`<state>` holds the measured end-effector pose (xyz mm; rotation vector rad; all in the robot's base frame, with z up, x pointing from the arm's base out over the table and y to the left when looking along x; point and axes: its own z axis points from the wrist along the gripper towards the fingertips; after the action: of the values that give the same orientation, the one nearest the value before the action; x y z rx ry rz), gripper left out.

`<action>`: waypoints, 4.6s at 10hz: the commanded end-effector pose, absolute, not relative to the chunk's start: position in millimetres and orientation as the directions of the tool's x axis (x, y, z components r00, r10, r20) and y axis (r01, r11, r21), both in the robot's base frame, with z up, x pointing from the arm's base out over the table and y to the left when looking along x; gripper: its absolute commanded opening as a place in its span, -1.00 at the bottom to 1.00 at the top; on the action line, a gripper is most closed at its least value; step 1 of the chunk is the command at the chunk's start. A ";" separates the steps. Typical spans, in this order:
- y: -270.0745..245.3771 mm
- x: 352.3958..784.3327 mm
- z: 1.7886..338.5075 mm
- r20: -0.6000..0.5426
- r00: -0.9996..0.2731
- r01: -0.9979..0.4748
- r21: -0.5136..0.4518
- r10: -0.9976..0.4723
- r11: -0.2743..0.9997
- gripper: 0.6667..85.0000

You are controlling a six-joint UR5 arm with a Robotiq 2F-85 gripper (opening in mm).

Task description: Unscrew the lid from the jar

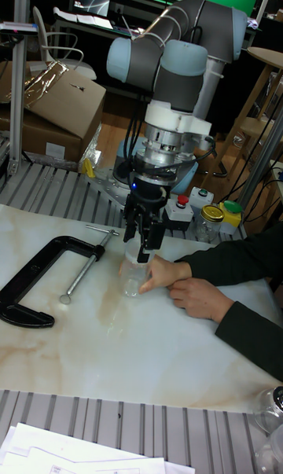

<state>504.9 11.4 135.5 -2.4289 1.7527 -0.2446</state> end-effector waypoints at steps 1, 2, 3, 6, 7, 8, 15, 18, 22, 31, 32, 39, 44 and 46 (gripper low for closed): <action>24.5 495.5 137.0 -0.056 0.169 -0.972 -0.176 -0.984 -0.157 0.82; 31.1 493.1 137.1 -0.102 0.075 -0.985 -0.161 -0.992 -0.058 0.81; 32.1 492.4 138.7 -0.130 -0.063 -0.986 -0.144 -0.989 0.082 0.79; 24.5 498.0 140.2 -0.169 -0.367 -0.917 -0.097 -0.915 0.386 0.79; 13.7 499.9 141.6 -0.160 -0.508 -0.847 -0.083 -0.846 0.524 0.79; 5.8 496.9 141.6 -0.142 -0.630 -0.763 -0.065 -0.763 0.643 0.79; 41.4 497.5 136.0 -0.124 -0.950 -0.302 0.121 -0.288 0.945 0.80; 37.8 501.1 131.2 -0.125 -0.942 -0.327 0.116 -0.313 0.938 0.79; 34.7 502.5 136.3 -0.135 -0.917 -0.393 0.156 -0.375 0.906 0.79; 35.5 507.2 135.4 -0.140 -0.914 -0.400 0.160 -0.380 0.902 0.77; 35.1 507.8 134.8 -0.141 -0.914 -0.401 0.158 -0.382 0.902 0.75; 36.5 509.6 133.9 -0.151 -0.912 -0.404 0.161 -0.382 0.900 0.41; 37.4 508.6 133.9 -0.146 -0.907 -0.417 0.159 -0.396 0.895 -0.73; 34.3 508.0 133.0 -0.143 -0.890 -0.451 0.142 -0.433 0.881 -0.99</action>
<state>507.2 33.4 131.5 -0.6555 2.9550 0.2595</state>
